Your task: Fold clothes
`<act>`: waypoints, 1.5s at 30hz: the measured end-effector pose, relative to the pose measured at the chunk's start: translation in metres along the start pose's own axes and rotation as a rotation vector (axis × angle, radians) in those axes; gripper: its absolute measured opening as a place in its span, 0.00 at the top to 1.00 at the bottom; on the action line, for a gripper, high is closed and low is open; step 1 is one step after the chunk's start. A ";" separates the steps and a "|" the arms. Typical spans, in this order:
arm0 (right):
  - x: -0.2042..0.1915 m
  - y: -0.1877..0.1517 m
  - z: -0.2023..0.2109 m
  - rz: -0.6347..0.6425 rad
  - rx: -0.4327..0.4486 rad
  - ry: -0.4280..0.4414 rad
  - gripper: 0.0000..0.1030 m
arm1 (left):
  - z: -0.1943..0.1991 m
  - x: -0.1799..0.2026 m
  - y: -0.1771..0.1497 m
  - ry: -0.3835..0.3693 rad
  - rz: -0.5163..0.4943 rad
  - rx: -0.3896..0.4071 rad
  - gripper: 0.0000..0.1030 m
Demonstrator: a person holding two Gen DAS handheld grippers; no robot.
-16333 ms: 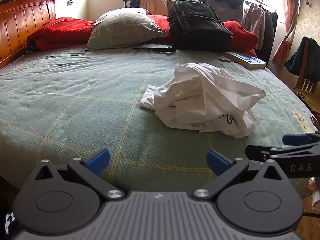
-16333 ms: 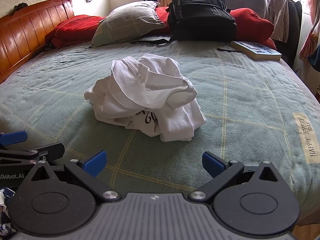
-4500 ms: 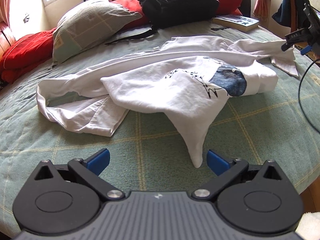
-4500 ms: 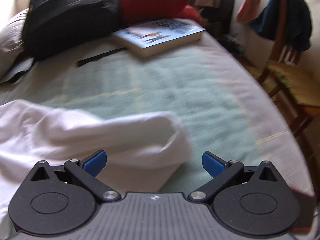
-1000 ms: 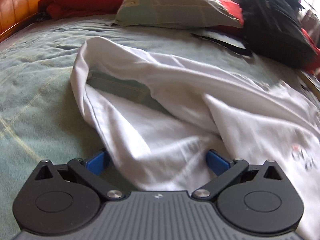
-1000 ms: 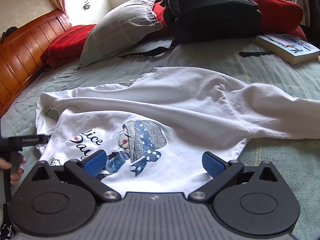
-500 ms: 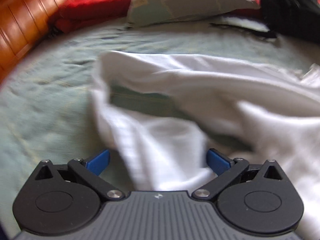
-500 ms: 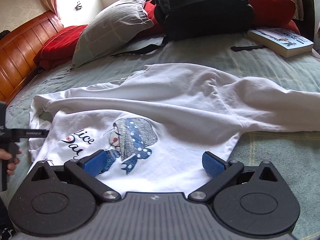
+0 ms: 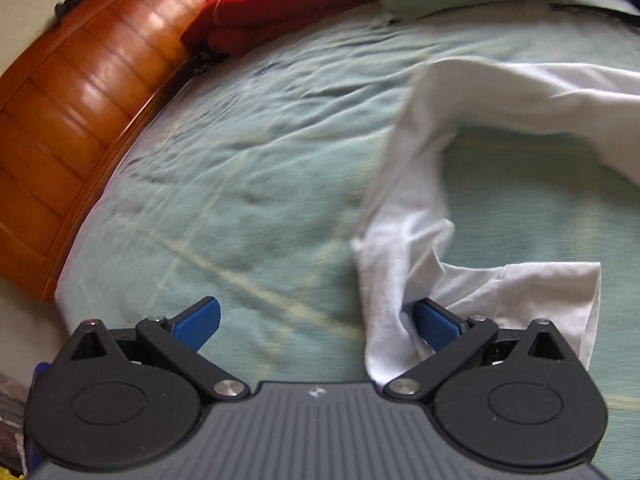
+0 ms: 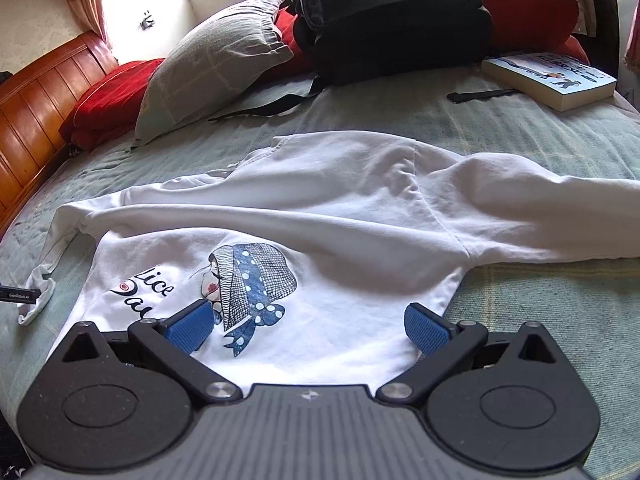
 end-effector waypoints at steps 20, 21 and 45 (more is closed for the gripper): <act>-0.013 -0.001 -0.001 0.057 -0.024 0.042 0.00 | -0.005 -0.059 0.003 -0.026 -0.030 0.053 0.01; -0.015 -0.003 -0.001 0.071 -0.030 0.045 0.00 | 0.004 -0.050 0.003 -0.075 -0.031 0.072 0.01; -0.008 -0.026 -0.006 0.285 -0.051 0.023 0.00 | 0.101 0.069 -0.050 -0.761 -0.091 0.180 0.01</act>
Point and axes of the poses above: each gripper's, at about its wrist camera, not at the fingertips, and z roughly against the way its jaws point, x to its right, y to its top, the point moved 1 cm from there along -z, roughly the way its jaws point, and after that the axes turned 10 degrees about x, right-handed, at the moved point
